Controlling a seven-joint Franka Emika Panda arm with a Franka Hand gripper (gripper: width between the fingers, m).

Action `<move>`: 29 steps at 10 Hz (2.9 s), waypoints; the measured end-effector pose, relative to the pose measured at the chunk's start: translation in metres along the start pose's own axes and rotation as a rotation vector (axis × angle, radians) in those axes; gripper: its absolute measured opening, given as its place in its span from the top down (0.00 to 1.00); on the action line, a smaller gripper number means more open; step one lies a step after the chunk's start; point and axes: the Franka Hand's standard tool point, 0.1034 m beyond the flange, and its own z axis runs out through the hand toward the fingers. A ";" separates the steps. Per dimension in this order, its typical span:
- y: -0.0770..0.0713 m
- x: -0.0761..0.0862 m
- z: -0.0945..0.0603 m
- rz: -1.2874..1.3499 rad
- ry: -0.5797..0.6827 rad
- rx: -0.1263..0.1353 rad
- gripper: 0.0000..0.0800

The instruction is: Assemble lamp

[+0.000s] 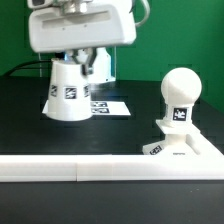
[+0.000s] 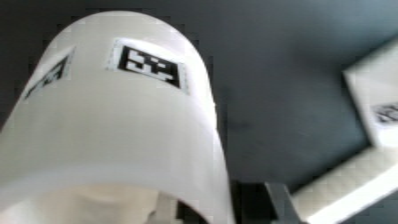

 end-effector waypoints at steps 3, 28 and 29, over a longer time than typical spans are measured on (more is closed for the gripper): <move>-0.079 0.021 -0.026 0.167 -0.043 0.063 0.94; -0.208 0.020 -0.032 -0.061 -0.086 -0.046 0.94; -0.210 0.020 -0.026 -0.091 -0.085 -0.048 0.94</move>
Offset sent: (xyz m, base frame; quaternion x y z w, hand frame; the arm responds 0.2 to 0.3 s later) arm 0.0724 0.0445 0.0551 0.0119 -0.0356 0.1177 0.9923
